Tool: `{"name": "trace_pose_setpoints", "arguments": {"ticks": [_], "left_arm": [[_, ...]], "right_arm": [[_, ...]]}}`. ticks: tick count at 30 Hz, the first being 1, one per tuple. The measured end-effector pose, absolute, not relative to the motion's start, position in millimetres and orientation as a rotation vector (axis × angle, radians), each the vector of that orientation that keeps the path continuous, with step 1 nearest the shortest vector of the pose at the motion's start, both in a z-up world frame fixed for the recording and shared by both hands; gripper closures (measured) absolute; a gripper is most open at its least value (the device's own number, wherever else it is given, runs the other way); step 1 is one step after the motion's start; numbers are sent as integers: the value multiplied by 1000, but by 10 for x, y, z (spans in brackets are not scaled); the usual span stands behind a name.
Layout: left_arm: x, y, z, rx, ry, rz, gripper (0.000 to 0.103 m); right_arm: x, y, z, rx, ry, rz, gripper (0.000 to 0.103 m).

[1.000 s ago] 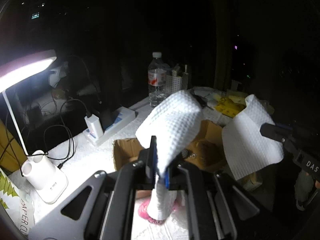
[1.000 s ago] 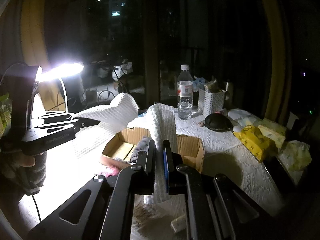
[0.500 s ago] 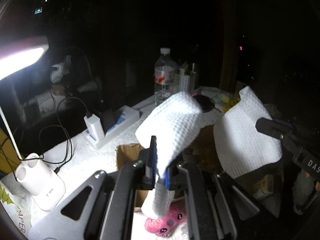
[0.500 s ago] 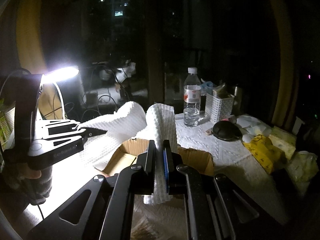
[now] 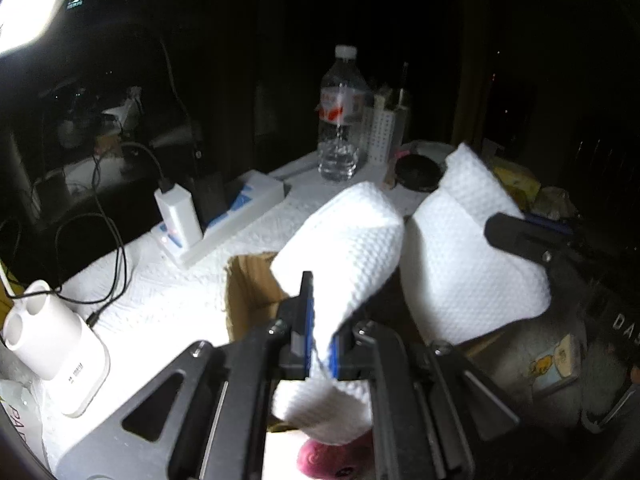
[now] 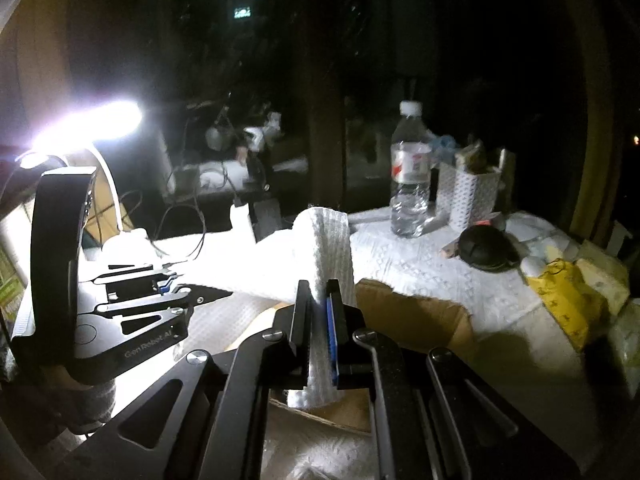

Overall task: Organize soft objects
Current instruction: 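Lower the towel into the box and open both grippers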

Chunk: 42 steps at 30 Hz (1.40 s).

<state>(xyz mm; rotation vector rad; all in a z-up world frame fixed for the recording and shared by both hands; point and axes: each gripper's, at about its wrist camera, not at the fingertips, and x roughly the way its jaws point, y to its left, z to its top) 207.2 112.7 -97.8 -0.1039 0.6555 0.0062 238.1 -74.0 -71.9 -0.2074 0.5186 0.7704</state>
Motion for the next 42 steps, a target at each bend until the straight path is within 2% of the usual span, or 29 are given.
{"name": "trace_pose_setpoints", "arguments": {"ticks": [16,23,30,33,39,41,42], "left_arm": [[2238,1067,-1255,-102,757,-10,96],[2277,1096,-1319,-120,810,9,95],[2287,1138,-1323,-131,836,51,85],[2281,1138,-1318,-129,844,61,84],[2267,1119,-1307,-121,851,72,82],[2256,1118,-1299,-120,852,79,79],[2249,1120,-1293,-120,851,80,74]], "right_arm": [[2478,-453,-1084,-307,626,761,96],[2429,-320,-1187,-400,617,715,96],[2423,-221,-1256,-454,642,709,96],[2430,-219,-1257,-456,650,703,93],[2423,-235,-1249,-440,659,703,76],[2419,-250,-1242,-433,661,698,70],[2419,-261,-1235,-428,662,695,69]]}}
